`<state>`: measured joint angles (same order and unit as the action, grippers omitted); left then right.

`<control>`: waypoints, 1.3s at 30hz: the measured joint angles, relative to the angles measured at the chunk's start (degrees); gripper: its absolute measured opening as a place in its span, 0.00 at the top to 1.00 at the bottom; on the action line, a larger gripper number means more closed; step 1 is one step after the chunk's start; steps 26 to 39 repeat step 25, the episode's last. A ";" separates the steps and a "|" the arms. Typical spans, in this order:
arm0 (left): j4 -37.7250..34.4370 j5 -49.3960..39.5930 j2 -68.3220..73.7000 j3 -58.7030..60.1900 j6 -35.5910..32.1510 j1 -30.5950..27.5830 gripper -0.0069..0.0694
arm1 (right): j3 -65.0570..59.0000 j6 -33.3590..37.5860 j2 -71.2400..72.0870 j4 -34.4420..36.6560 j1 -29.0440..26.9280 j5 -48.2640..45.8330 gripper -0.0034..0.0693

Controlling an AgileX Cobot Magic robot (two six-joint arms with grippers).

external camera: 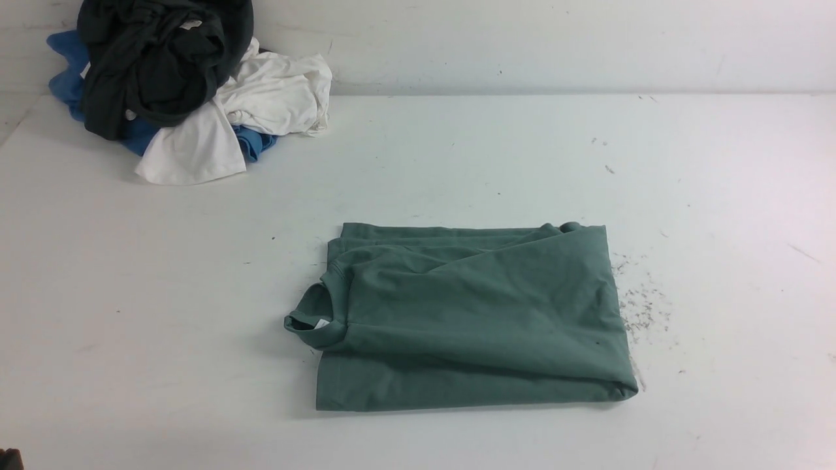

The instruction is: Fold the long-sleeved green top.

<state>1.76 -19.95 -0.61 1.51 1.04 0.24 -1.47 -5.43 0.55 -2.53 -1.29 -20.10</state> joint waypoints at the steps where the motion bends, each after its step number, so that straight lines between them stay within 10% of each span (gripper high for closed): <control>1: 0.00 0.00 0.00 0.00 0.00 0.00 0.92 | 0.00 0.00 0.00 0.00 0.00 0.00 0.97; 39: -4.40 0.00 0.00 0.00 0.00 0.00 0.92 | 0.00 0.00 0.00 0.00 0.00 0.00 0.97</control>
